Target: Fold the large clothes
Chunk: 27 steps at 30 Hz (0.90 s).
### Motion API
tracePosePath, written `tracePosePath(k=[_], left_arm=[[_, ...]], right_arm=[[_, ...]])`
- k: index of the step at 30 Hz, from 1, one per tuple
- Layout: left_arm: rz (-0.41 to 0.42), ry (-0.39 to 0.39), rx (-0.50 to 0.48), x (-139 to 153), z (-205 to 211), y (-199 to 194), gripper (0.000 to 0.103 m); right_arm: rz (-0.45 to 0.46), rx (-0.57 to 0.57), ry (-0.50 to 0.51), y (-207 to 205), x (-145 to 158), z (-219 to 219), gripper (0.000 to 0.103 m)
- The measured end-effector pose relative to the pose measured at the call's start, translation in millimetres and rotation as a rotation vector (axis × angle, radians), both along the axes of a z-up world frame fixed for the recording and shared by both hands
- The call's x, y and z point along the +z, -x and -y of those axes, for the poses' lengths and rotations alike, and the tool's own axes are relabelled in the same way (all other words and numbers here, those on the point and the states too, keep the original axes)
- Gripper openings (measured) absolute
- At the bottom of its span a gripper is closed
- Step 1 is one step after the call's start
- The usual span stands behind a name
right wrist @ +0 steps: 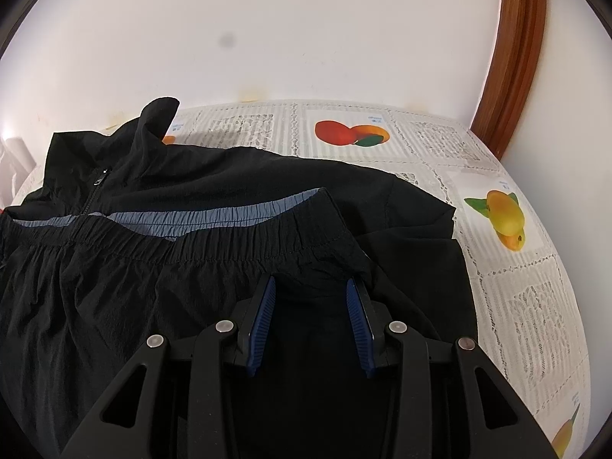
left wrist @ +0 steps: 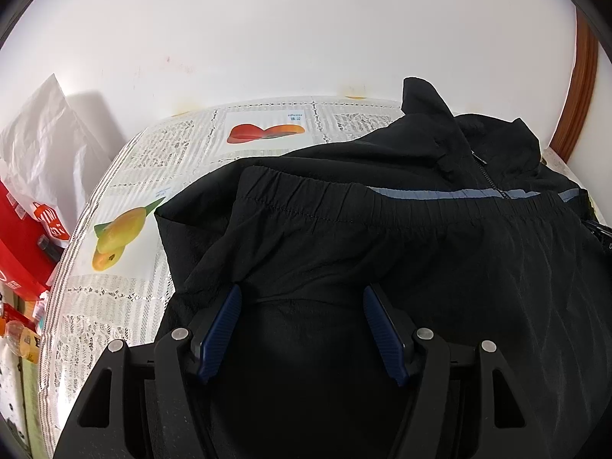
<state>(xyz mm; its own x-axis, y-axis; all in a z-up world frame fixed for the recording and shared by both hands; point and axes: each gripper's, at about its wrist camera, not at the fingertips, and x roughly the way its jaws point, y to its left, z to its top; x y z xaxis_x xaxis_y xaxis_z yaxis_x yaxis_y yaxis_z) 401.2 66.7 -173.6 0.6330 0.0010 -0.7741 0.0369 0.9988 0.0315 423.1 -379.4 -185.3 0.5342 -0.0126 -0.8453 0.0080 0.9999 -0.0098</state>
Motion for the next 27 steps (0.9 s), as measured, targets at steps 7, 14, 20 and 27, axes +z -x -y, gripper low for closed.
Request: tracePosePath(k=[7,14,20,27], left_arm=[[0.000,-0.001,0.000,-0.1,-0.3,0.3,0.064],[0.001,0.001,0.000,0.6,0.0,1.3,0.064],[0.001,0.002,-0.001,1.2,0.1,1.7,0.064],[0.000,-0.012,-0.003,0.4,2.9,0.9,0.065]], right_arm=[[0.005,-0.004,-0.002,0.3,0.3,1.1,0.039],[0.013,-0.031,-0.019,-0.2,1.5,6.5,0.034],[0.018,-0.089,-0.064,-0.3,1.4,18.4,0.022],[0.130,-0.076,-0.101,17.5,21.9,19.5,0.027]])
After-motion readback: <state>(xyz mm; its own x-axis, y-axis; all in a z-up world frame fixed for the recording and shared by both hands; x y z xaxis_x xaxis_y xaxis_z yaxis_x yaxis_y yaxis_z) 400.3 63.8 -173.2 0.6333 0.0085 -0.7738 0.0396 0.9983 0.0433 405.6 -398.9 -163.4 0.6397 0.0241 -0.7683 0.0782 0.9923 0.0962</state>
